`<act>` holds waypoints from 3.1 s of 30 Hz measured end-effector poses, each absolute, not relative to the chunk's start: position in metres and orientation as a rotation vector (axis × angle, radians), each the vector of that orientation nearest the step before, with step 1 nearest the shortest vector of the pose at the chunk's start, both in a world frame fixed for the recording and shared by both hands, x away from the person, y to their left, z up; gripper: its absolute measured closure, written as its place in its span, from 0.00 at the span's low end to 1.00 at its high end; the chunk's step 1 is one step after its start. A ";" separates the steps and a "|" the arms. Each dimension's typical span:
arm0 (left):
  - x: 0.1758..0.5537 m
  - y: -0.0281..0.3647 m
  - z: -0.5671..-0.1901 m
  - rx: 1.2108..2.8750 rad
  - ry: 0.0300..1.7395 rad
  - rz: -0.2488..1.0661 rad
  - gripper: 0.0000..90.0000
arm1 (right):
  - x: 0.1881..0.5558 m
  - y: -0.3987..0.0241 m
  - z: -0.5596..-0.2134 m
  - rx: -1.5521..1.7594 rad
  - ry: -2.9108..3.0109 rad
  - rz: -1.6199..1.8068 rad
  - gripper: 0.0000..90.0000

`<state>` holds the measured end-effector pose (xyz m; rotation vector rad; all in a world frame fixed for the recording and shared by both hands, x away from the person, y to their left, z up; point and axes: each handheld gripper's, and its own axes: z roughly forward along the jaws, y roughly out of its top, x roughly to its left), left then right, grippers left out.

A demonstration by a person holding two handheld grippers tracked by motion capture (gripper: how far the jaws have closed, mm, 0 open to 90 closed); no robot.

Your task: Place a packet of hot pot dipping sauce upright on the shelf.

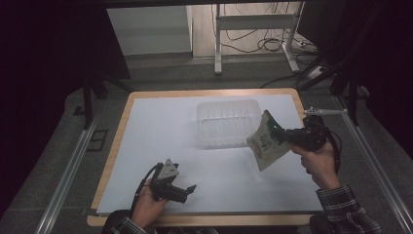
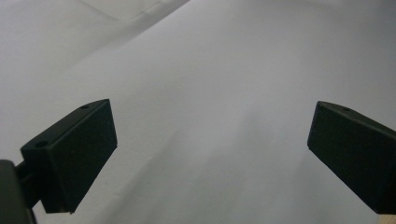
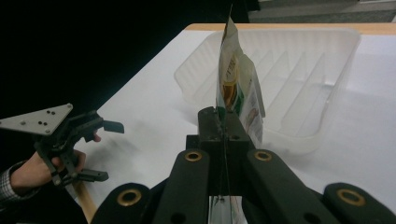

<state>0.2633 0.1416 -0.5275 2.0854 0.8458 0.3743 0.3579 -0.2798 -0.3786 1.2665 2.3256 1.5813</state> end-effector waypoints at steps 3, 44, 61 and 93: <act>0.263 0.141 -0.527 2.086 0.845 0.375 0.01 | 0.359 -0.281 -0.374 1.267 2.310 1.579 0.99; 0.263 0.141 -0.527 2.087 0.841 0.382 0.01 | 0.409 -0.279 -0.354 1.394 2.139 1.566 0.99; 0.263 0.141 -0.527 2.077 0.842 0.382 0.01 | 0.438 -0.265 -0.354 1.440 2.087 1.565 0.99; 0.262 0.141 -0.527 2.078 0.830 0.395 0.01 | 0.478 -0.241 -0.369 1.493 2.020 1.468 0.99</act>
